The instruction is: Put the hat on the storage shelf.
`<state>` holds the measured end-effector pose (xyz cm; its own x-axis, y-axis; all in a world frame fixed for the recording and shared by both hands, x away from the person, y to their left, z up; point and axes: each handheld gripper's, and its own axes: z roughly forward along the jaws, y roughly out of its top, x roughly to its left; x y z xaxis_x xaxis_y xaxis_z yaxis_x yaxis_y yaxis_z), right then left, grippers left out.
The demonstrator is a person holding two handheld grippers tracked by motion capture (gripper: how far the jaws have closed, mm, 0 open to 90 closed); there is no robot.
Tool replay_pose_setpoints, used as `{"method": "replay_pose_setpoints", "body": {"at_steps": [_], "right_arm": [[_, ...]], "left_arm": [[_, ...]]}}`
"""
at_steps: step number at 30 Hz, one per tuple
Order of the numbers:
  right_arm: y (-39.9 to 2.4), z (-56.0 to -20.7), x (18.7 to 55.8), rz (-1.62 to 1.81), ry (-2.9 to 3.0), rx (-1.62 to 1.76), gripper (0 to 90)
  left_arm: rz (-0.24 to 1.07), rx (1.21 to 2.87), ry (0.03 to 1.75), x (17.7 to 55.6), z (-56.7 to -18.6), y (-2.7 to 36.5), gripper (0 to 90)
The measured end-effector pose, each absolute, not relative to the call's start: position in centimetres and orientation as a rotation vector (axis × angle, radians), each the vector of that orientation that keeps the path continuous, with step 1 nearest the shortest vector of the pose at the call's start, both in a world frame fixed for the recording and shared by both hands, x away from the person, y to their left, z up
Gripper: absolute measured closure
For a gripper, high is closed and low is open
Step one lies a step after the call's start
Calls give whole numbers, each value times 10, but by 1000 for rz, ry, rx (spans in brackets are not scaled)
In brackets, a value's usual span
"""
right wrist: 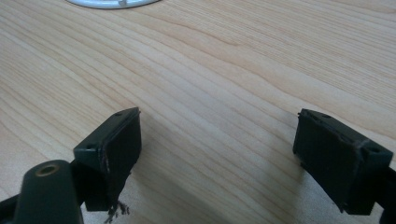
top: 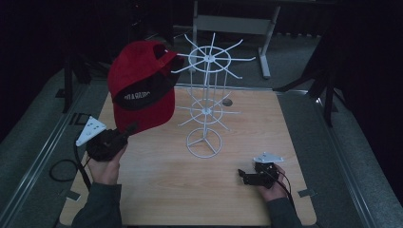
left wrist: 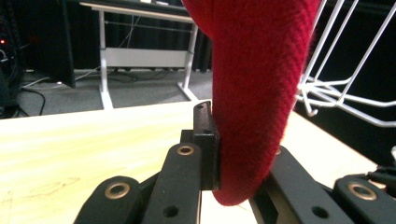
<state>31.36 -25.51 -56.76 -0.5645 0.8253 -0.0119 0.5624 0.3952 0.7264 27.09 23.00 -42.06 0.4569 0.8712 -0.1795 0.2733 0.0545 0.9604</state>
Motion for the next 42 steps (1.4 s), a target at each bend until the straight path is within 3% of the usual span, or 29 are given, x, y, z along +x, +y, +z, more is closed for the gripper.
{"method": "replay_pose_setpoints", "body": {"at_steps": [25,42], "right_arm": [[-255,-568,313,975,2289,1200,151],[-255,-568,313,976,2290,1200,151]], "left_arm": [[534,1589,1073,273,-461,212,819],[452,1636,1124,279,-480,213,449]]}}
